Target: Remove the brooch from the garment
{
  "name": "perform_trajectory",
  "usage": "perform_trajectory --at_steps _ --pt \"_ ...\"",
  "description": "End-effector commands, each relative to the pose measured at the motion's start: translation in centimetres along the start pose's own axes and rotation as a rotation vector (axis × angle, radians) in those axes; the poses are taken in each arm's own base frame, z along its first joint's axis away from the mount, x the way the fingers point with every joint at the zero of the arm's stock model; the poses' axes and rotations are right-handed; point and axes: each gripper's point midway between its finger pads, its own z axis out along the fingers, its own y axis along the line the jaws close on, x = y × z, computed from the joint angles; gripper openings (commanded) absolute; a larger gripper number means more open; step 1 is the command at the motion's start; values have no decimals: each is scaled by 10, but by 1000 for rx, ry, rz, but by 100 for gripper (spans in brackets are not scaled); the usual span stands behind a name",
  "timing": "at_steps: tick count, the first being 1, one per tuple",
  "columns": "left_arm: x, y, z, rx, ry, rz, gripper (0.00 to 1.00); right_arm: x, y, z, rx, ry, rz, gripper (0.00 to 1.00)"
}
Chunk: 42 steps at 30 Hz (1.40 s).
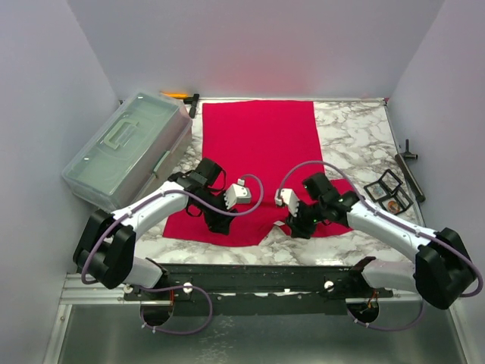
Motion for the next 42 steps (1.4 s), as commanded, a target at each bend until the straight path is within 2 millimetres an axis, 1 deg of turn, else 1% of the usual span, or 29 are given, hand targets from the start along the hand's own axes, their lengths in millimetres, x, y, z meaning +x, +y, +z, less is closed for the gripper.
perform_trajectory --at_steps 1,5,9,11,13,14,15,16,17,19,23,28,29,30,31,32,35,37,38,41,42 --pt "-6 -1 -4 -4 -47 87 51 -6 -9 20 88 2 -66 46" --pt "-11 2 -5 -17 -58 71 51 -1 -8 30 85 37 -75 46" --pt "-9 4 -3 -24 -53 68 51 10 -16 39 126 97 -95 46" --pt "-8 4 -4 -32 -51 67 51 14 -17 41 125 124 -102 44" --pt "-9 5 -6 -39 -52 62 51 18 -9 40 91 141 -108 35" --pt "-9 6 -7 -42 -55 58 51 20 -4 38 65 153 -115 29" --pt "-9 6 -8 -43 -57 54 51 22 1 35 39 164 -125 20" --pt "-9 7 -10 -46 -60 50 51 25 5 31 16 187 -128 5" --pt "-9 9 -11 -50 -62 46 50 28 10 26 -11 211 -138 1" --pt "-8 12 -13 -59 -63 42 50 27 15 14 -29 225 -169 1" --pt "-7 16 -17 -67 -69 30 49 17 22 -7 -30 184 -234 1" --pt "-5 19 -21 -72 -64 29 49 17 38 -22 -103 187 -247 1" --pt "-5 20 -22 -76 -62 32 49 18 41 -23 -115 188 -247 1" --pt "-5 21 -23 -80 -58 33 50 20 43 -24 -121 194 -249 10" --pt "-4 22 -24 -84 -52 30 52 22 43 -25 -123 198 -250 28" --pt "-4 24 -26 -91 -48 33 53 21 43 -26 -115 198 -249 40" --pt "-1 25 -30 -101 -28 33 55 12 40 -32 -80 167 -241 47" --pt "5 29 -32 -122 -7 28 55 -1 32 -37 -19 129 -217 52" --pt "10 33 -32 -141 13 28 55 -5 27 -37 16 121 -211 53" --pt "18 53 -29 -228 47 -7 54 -15 -6 -35 188 89 -167 57" --pt "18 59 -27 -249 49 -22 53 -13 -17 -33 232 96 -146 58"
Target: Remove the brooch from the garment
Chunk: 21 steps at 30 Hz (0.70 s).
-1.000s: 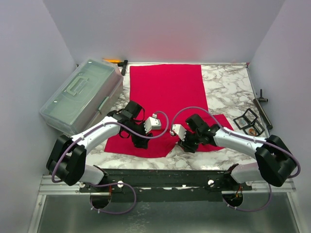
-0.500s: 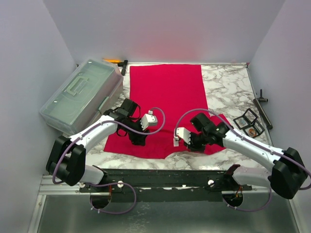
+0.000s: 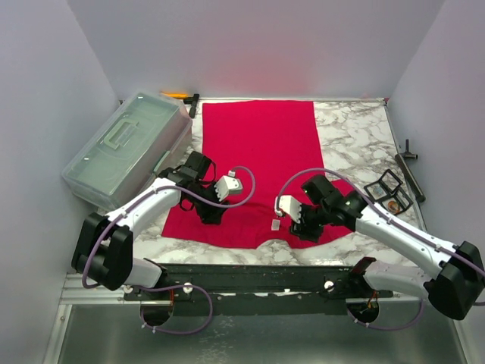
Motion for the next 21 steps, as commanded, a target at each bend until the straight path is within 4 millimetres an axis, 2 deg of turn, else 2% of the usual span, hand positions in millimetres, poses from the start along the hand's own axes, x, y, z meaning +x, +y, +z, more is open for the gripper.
perform_trajectory --at_steps 1,5,8,12,18,21 --pt "9 31 4 -133 55 -25 52 -3 -53 0 237 -4 112 60" --pt "22 45 24 -198 131 -2 50 28 -93 9 255 27 297 61" --pt "36 45 33 -203 203 19 49 50 -97 20 247 99 302 61" --pt "57 40 30 -196 267 48 48 69 -83 29 194 158 280 61" --pt "97 14 21 -113 383 70 48 94 -51 30 87 243 254 61" --pt "105 6 16 -94 403 85 49 102 -36 31 32 271 250 61"
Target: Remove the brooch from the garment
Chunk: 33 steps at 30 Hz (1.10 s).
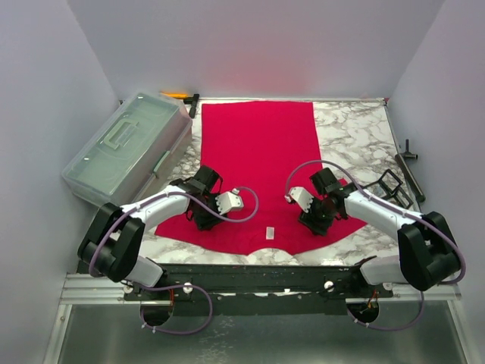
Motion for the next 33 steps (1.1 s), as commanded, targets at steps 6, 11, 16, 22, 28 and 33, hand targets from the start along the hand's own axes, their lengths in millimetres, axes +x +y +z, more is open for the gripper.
perform_trajectory --at_steps 6,11,16,22,28,33 --pt "6 -17 -24 38 19 -40 67 -17 15 -23 -60 -78 -16 64" --pt "-57 -7 -59 35 -192 -151 99 -80 -6 -67 23 -318 75 79" --pt "-107 31 -106 -38 -417 -297 99 -123 -52 -121 92 -581 245 100" --pt "-109 107 -152 -188 -578 -562 99 -129 -137 -158 262 -761 507 100" --pt "-76 146 -150 -186 -619 -807 99 -123 -168 -144 276 -839 700 100" --pt "-51 162 -136 -221 -570 -898 99 -113 -167 -132 296 -812 700 100"
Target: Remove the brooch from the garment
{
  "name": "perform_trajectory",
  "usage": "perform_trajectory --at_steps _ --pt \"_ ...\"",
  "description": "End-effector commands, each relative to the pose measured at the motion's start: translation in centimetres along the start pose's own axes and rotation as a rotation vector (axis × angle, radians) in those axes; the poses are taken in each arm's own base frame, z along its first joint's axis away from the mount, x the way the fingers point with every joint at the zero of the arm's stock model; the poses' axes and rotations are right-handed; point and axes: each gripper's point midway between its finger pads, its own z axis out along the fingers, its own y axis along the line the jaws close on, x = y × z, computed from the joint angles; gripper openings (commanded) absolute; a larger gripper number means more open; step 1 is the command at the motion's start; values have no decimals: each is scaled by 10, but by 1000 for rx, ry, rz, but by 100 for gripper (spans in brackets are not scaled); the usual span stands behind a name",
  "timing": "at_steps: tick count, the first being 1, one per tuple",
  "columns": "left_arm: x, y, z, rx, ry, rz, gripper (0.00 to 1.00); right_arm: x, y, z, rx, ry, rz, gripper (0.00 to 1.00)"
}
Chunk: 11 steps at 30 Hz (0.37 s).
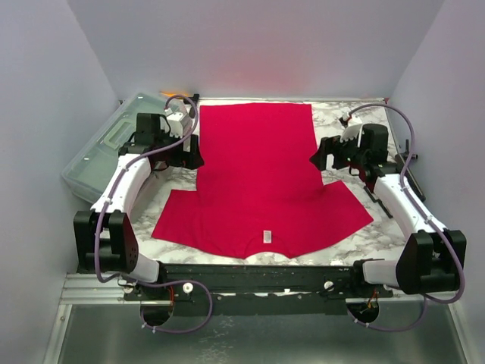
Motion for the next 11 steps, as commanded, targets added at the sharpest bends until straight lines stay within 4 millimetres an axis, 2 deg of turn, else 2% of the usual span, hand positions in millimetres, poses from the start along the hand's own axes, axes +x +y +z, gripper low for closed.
perform_trajectory --at_steps 1,11 --pt "7 14 9 -21 15 -103 99 -4 -3 5 13 -47 26 100" --pt "13 19 17 -14 40 -121 99 2 -3 5 8 -47 15 100"
